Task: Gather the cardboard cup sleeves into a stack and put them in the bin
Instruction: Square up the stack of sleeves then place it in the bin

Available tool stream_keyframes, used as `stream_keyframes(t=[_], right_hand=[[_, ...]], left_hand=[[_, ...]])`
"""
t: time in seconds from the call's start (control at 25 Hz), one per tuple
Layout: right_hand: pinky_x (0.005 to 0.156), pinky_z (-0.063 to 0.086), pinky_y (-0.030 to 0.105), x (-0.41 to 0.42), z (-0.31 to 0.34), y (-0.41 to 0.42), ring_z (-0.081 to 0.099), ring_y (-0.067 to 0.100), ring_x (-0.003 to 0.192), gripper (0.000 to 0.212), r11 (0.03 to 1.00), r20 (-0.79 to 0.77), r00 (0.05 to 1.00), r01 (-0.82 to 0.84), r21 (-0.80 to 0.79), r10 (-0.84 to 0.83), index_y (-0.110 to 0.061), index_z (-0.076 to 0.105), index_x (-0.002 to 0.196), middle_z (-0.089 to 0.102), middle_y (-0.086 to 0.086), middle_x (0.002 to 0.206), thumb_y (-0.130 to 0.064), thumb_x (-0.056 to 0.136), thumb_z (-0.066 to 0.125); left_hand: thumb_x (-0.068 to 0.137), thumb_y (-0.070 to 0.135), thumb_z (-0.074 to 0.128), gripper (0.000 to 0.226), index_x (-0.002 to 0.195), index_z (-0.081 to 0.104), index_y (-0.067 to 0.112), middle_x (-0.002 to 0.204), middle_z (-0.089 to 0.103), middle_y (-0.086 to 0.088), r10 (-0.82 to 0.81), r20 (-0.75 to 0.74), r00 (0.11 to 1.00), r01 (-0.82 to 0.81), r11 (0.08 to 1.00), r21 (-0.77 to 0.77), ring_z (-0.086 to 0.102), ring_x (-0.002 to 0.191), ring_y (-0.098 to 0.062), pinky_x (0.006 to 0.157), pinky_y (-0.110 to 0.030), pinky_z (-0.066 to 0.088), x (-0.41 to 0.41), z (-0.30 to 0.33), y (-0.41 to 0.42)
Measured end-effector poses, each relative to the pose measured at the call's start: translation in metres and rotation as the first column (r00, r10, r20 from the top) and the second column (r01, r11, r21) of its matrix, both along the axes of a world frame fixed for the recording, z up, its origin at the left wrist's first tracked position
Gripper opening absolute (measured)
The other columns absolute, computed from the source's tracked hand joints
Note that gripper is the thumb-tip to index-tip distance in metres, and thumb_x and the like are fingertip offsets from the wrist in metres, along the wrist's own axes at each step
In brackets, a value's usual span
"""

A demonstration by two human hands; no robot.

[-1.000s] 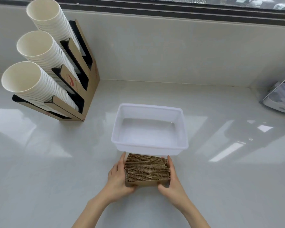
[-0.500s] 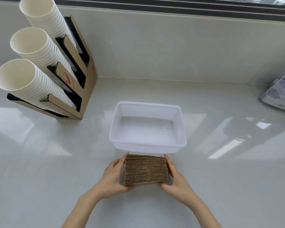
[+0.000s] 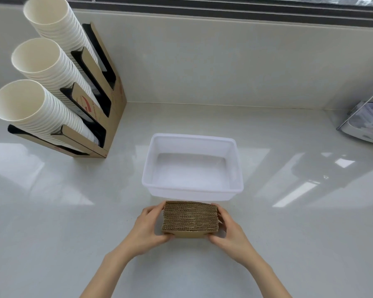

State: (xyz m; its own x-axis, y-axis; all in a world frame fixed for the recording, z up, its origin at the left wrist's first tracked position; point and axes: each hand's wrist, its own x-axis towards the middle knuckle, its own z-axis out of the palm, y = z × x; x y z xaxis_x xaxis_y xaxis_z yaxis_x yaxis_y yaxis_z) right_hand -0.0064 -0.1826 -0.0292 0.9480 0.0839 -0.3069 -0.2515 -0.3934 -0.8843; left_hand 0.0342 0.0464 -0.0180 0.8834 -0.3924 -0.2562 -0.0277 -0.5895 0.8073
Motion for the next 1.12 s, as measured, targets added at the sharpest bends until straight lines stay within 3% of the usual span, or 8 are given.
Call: stream_keyframes(t=[0.16,0.28,0.4,0.52,0.64,0.76,0.96,1.12], right_hand=[[0.091,0.039,0.001,-0.001,0.002,0.002,0.051,-0.016,0.11,0.068,1.0,-0.023,1.0,0.007,0.017,-0.006,-0.048,0.037,0.115,0.055,-0.021,0.121,-0.001,0.074,0.066],[0.102,0.039,0.015,-0.002,0.011,0.001,0.05,-0.012,0.115,0.066,0.997,-0.066,0.998,0.027,0.074,-0.022,-0.045,0.04,0.12,0.056,-0.019,0.124,-0.013,0.069,0.068],[0.084,0.048,0.012,-0.001,0.028,-0.001,0.056,-0.006,0.107,0.057,0.979,-0.153,0.988,0.068,0.192,-0.039,-0.036,0.042,0.12,0.059,-0.013,0.118,-0.026,0.068,0.062],[0.072,0.05,0.01,0.004,0.043,0.002,0.058,0.003,0.103,0.061,0.949,-0.19,0.979,0.128,0.287,-0.074,-0.028,0.043,0.119,0.06,-0.007,0.114,-0.038,0.062,0.062],[0.093,0.047,0.026,0.01,0.047,0.006,0.055,0.015,0.113,0.074,0.93,-0.229,0.968,0.175,0.323,-0.103,-0.022,0.045,0.12,0.059,0.0,0.12,-0.049,0.052,0.061],[0.107,0.04,0.039,0.014,0.049,0.009,0.054,0.019,0.116,0.063,0.905,-0.274,0.954,0.222,0.362,-0.124,-0.018,0.046,0.118,0.058,0.004,0.124,-0.041,0.062,0.062],[0.107,0.039,0.039,0.02,0.06,0.019,0.053,0.019,0.116,0.078,0.923,-0.263,0.954,0.226,0.312,-0.145,-0.017,0.039,0.125,0.054,0.003,0.124,-0.047,0.058,0.063],[0.11,0.036,0.036,0.029,0.085,0.014,0.052,0.017,0.118,0.079,0.964,-0.201,0.979,0.091,0.248,-0.041,-0.043,0.018,0.134,0.048,-0.003,0.123,-0.045,0.066,0.058]], left_hand=[[0.046,0.052,0.052,0.077,0.114,0.015,0.053,0.106,0.026,0.037,0.027,-0.037,0.999,-0.027,1.0,-0.012,0.025,0.117,-0.001,0.097,-0.015,0.022,-0.002,-0.002,-0.001],[0.053,0.044,0.067,0.084,0.126,0.025,0.048,0.11,0.032,0.036,0.045,-0.082,0.996,-0.048,0.998,-0.042,0.028,0.118,-0.002,0.1,-0.02,0.025,-0.002,0.002,0.001],[0.059,0.044,0.071,0.071,0.121,0.037,0.047,0.121,0.047,0.021,0.053,-0.242,0.969,-0.094,0.983,-0.16,0.042,0.119,-0.002,0.106,-0.025,0.032,-0.003,0.01,0.004],[0.054,0.053,0.063,0.064,0.114,0.046,0.037,0.121,0.058,0.01,0.028,-0.347,0.938,-0.154,0.927,-0.342,0.056,0.106,0.004,0.087,-0.015,0.047,-0.004,0.024,0.0],[0.055,0.052,0.062,0.069,0.118,0.046,0.03,0.123,0.058,0.008,0.036,-0.405,0.914,-0.227,0.871,-0.435,0.057,0.109,-0.002,0.087,-0.022,0.047,-0.001,0.027,-0.006],[0.056,0.048,0.063,0.075,0.122,0.044,0.019,0.121,0.06,0.0,0.055,-0.448,0.892,-0.301,0.813,-0.499,0.064,0.102,-0.008,0.082,-0.024,0.054,0.004,0.03,-0.011],[0.052,0.047,0.06,0.073,0.116,0.047,0.013,0.123,0.054,-0.013,0.131,-0.462,0.877,-0.388,0.762,-0.519,0.061,0.098,-0.015,0.071,-0.024,0.057,0.015,0.04,-0.019],[0.056,0.044,0.061,0.067,0.114,0.049,0.012,0.115,0.056,-0.011,0.091,-0.488,0.868,-0.391,0.73,-0.56,0.058,0.1,-0.021,0.071,-0.028,0.058,0.027,0.054,-0.015]])
